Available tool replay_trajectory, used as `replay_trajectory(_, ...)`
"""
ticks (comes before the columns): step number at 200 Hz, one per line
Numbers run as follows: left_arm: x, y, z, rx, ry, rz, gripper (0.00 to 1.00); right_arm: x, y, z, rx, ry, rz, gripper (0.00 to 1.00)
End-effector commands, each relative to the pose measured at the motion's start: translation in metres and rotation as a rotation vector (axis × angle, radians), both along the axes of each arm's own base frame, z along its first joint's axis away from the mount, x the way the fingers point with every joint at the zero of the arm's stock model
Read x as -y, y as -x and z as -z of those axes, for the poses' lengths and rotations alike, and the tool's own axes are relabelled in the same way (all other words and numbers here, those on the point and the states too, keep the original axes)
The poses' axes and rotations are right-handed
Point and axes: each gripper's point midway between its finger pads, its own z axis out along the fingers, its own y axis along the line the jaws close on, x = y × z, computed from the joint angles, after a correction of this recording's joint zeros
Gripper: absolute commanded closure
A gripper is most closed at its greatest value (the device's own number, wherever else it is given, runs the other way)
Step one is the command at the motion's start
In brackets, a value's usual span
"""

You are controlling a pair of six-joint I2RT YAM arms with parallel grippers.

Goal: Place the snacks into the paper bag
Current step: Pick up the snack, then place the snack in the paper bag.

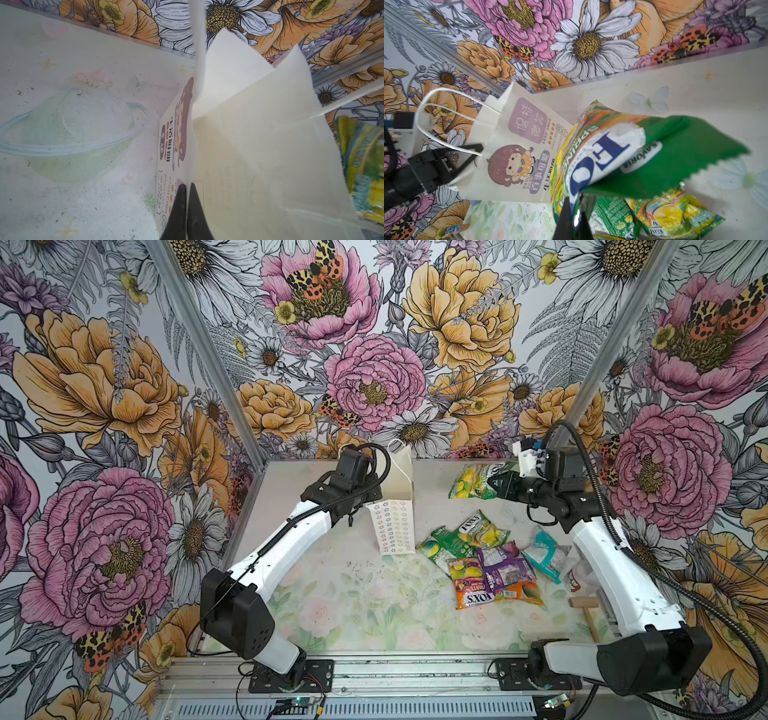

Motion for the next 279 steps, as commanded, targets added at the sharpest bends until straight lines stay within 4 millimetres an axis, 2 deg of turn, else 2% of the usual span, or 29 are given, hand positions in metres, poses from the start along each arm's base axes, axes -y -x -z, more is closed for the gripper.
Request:
replay_trajectory(1,0.011,-0.002,-0.013,0.039,0.056,0.019,1.0,-0.011,0.009,-0.069,0.172,-0.045,-0.039,1.0)
replay_trajectory(20,0.012,-0.003,-0.012,0.035,0.063,0.021,1.0,-0.022,0.013,-0.097,0.235,-0.051,-0.065,1.0)
replay_trajectory(41,0.015,-0.003,-0.01,0.029,0.066,0.025,1.0,-0.039,0.019,-0.119,0.289,-0.061,-0.109,1.0)
replay_trajectory(88,0.017,-0.004,-0.009,0.028,0.067,0.022,1.0,-0.078,0.026,-0.145,0.354,-0.101,-0.211,1.0)
replay_trajectory(120,0.015,-0.006,-0.003,0.019,0.06,0.0,1.0,-0.109,0.029,-0.145,0.351,-0.109,-0.288,1.0)
replay_trajectory(169,0.016,-0.008,0.004,-0.001,0.068,-0.015,1.0,-0.14,0.033,-0.135,0.329,-0.105,-0.362,1.0)
replay_trajectory(202,0.016,-0.009,0.007,-0.009,0.076,-0.025,1.0,-0.151,0.044,-0.133,0.329,-0.106,-0.41,1.0)
replay_trajectory(279,0.017,-0.009,0.007,-0.013,0.108,-0.04,1.0,-0.159,0.072,-0.14,0.354,-0.124,-0.502,1.0)
